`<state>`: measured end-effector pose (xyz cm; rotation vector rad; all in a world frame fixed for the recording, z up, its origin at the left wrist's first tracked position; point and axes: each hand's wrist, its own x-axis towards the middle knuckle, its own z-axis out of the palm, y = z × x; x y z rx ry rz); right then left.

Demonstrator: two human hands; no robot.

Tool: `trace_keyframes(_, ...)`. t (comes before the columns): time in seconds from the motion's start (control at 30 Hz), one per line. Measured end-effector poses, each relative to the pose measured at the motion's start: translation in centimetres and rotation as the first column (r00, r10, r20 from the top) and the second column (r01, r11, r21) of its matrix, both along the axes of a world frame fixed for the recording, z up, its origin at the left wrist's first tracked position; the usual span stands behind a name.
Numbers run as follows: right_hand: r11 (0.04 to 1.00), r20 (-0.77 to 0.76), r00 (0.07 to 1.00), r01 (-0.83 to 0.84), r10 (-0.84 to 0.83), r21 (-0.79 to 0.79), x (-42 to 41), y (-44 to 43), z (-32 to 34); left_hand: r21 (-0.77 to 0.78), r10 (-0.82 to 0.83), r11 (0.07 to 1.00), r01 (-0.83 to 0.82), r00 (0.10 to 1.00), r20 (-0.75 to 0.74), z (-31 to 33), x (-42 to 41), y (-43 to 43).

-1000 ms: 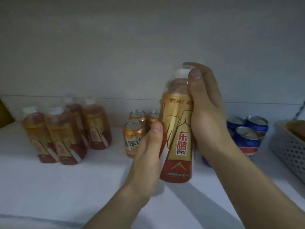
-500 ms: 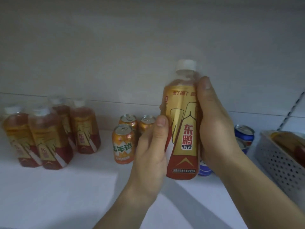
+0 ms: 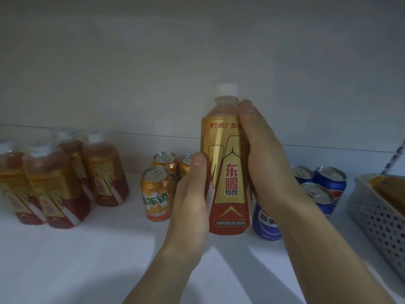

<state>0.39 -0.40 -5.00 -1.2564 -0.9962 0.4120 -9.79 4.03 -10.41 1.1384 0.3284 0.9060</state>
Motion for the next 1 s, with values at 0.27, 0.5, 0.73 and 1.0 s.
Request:
trace_keyframes(0.27, 0.997, -0.066, 0.994, -0.082, 0.082, -0.005, 1.4, 0.9, -0.5, -0.037, -0.044, 0.998, 0.045, 0.999, 0.027, -1.1, 0.6, 0.8)
trace_keyframes(0.5, 0.98, -0.351, 0.916, -0.197, 0.195, 0.031, 2.2, -0.4, -2.8, -0.029, -0.106, 0.994, 0.105, 0.993, -0.055, -1.7, 0.6, 0.1)
trace_keyframes(0.73, 0.989, -0.315, 0.939, -0.148, 0.136, -0.016, 2.8, -1.7, -2.3, -0.044, -0.054, 0.998, 0.053, 0.998, -0.018, -1.9, 1.5, -1.9)
trace_keyframes(1.0, 0.951, -0.387, 0.869, -0.292, 0.309, 0.102, 3.7, -3.3, -2.4, -0.08, -0.084, 0.994, 0.078, 0.994, -0.074, -1.4, 1.4, -3.0)
